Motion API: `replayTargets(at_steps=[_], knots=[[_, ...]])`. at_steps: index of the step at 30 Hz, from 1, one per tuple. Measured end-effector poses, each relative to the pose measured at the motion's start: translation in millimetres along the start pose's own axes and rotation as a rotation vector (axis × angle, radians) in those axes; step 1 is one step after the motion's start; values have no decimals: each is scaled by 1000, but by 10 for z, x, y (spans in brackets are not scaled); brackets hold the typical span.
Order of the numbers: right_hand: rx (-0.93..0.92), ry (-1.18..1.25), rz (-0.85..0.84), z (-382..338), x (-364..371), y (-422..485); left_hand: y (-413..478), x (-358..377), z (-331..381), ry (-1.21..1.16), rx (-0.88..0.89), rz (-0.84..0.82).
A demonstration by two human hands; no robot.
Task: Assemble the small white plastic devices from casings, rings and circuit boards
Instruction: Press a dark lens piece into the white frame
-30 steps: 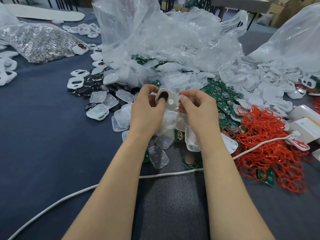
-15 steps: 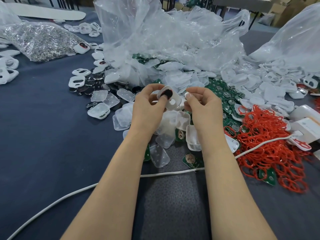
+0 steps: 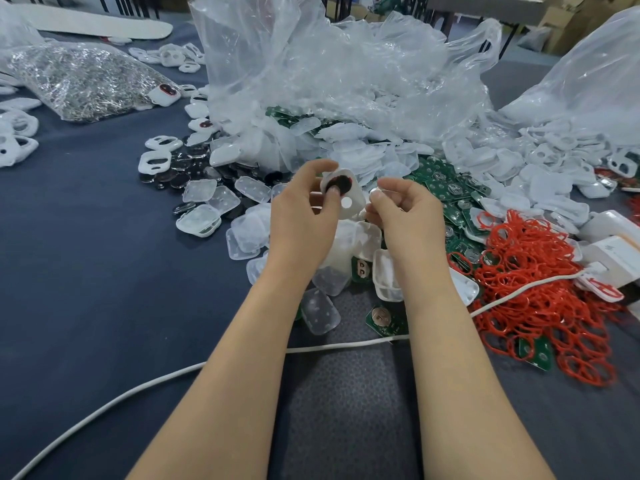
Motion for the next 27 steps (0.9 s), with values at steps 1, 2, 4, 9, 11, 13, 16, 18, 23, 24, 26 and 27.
replayTargets(at_steps=[1, 2, 4, 9, 11, 13, 16, 18, 23, 24, 26, 27], knots=[[0, -6, 2, 0, -2, 3, 5, -13, -15, -10, -13, 12], [2, -10, 2, 4, -4, 4, 8, -28, -36, -29, -34, 26], [11, -19, 2, 14, -4, 0, 8, -57, -87, -80, -88, 48], [27, -25, -10, 28, 5, -2, 1, -75, -151, -150, -157, 55], [38, -2, -19, 31, 13, 0, 3, -74, -148, -170, -156, 50], [45, 16, -31, 31, 26, -2, 1, -68, -135, -187, -148, 43], [35, 13, -41, 19, 31, -13, -1, -60, -107, -191, -124, 30], [16, -11, -44, -2, 25, -20, 0, -54, -84, -195, -109, 23], [13, -57, -54, -31, 24, -36, 1, -38, -42, -192, -74, 16], [10, -54, -51, -39, 21, -38, 1, -39, -46, -191, -74, 20], [-15, -28, -39, -65, 11, -44, 6, -47, -53, -176, -69, 34], [-30, -9, -27, -76, 1, -48, 10, -54, -55, -167, -65, 41]])
Point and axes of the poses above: each hand's wrist, its own y-axis towards the middle knuckle, its own x-axis out of the palm, z = x × y, the point moved 9 cm from there along y, towards the middle knuckle, and after that the axes turned 14 degrees about -y, right-handed, at the moved point
